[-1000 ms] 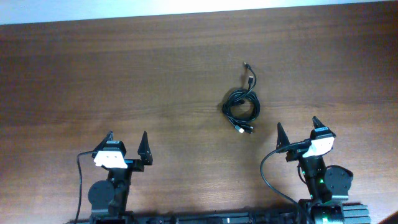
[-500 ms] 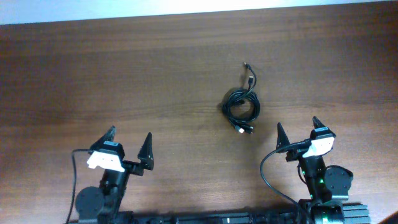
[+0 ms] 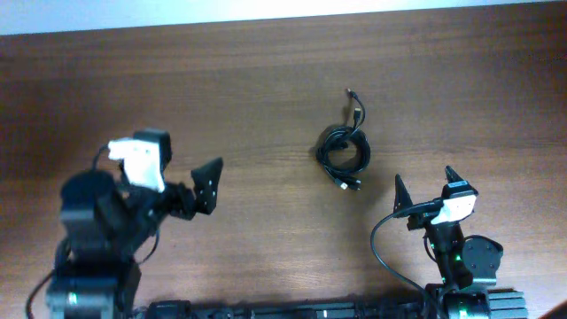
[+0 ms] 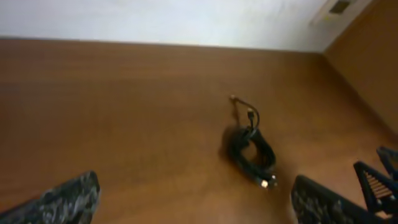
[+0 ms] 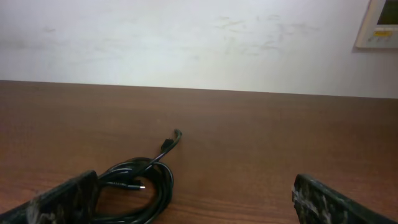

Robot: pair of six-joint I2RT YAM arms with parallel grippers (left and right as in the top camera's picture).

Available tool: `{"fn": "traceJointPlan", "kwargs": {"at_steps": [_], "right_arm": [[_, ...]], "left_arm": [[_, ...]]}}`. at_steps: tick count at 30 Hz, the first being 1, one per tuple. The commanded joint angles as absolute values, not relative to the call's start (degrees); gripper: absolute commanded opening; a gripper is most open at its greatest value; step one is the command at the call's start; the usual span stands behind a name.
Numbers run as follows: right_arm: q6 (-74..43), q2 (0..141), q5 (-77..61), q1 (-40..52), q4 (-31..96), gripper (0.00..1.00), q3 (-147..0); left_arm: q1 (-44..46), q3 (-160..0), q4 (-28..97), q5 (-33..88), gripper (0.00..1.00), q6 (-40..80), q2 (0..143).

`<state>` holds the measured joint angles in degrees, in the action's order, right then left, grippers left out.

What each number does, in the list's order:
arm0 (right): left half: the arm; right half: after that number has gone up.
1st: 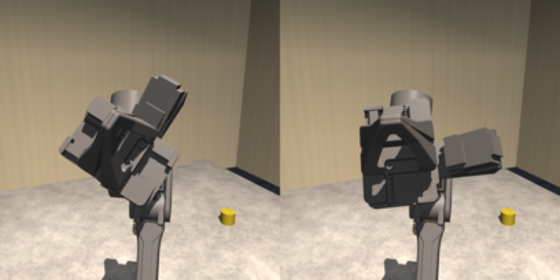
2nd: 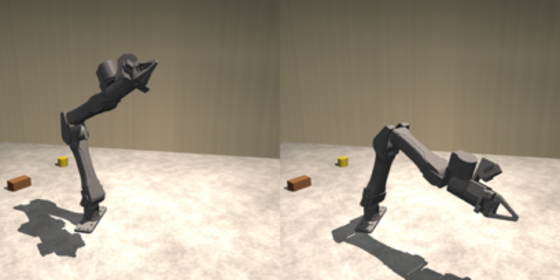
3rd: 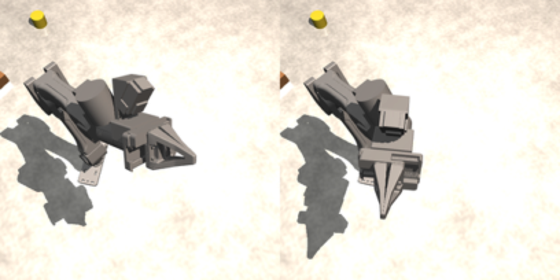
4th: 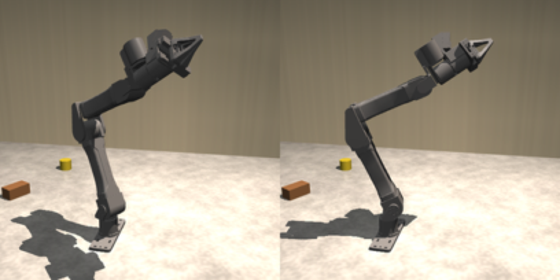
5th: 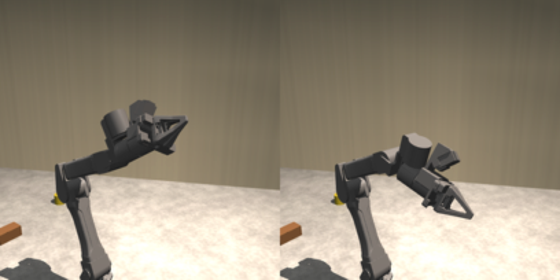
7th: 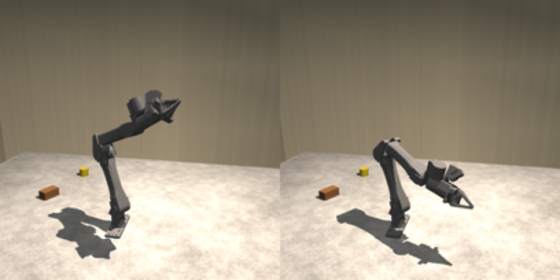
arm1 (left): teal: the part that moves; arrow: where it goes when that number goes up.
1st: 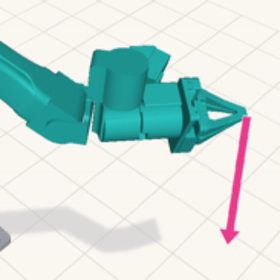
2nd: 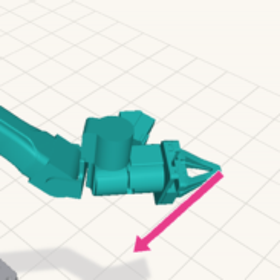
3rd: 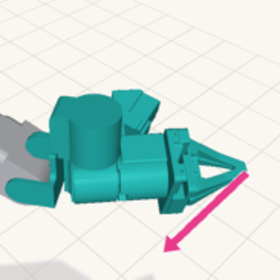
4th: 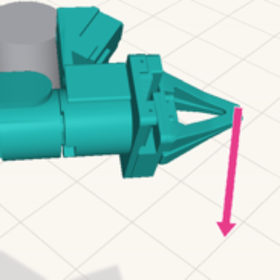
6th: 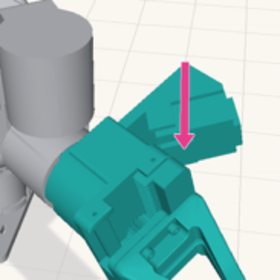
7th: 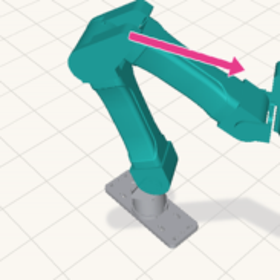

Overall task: Untangle cables
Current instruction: 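Reach the left gripper to the black cable bundle and grasp it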

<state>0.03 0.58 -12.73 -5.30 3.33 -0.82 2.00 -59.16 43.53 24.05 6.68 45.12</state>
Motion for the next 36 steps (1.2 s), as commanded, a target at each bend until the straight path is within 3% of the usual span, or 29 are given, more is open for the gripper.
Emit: {"fn": "traceJointPlan", "kwargs": {"at_steps": [1,8,15,17,19,21,27,31,35,36], "right_arm": [[-0.01,0.21,-12.21,-4.78,3.38,0.98,-0.32],[-0.01,0.21,-12.21,-4.78,3.38,0.98,-0.32],[-0.01,0.21,-12.21,-4.78,3.38,0.98,-0.32],[-0.01,0.21,-12.21,-4.78,3.38,0.98,-0.32],[-0.01,0.21,-12.21,-4.78,3.38,0.98,-0.32],[-0.01,0.21,-12.21,-4.78,3.38,0.98,-0.32],[-0.01,0.21,-12.21,-4.78,3.38,0.98,-0.32],[-0.01,0.21,-12.21,-4.78,3.38,0.98,-0.32],[-0.01,0.21,-12.21,-4.78,3.38,0.98,-0.32],[-0.01,0.21,-12.21,-4.78,3.38,0.98,-0.32]], "left_arm": [[6.35,-63.99,45.95,25.76,0.99,6.81,52.53],[19.92,-64.14,40.03,25.76,0.99,6.81,64.77],[27.99,-64.12,34.0,29.41,0.99,6.83,78.59],[29.89,-64.12,30.3,28.84,0.99,12.19,83.07],[31.88,-64.12,26.87,24.6,0.97,27.38,88.53],[33.39,-64.12,25.15,22.26,0.93,35.29,92.44],[37.87,-64.12,14.81,21.56,0.84,46.57,105.69],[38.74,-64.14,9.54,19.88,0.67,47.13,111.59],[38.74,-64.14,9.47,16.14,0.36,47.09,113.47],[38.72,-64.14,9.5,13.58,0.22,47.07,113.45]]}}
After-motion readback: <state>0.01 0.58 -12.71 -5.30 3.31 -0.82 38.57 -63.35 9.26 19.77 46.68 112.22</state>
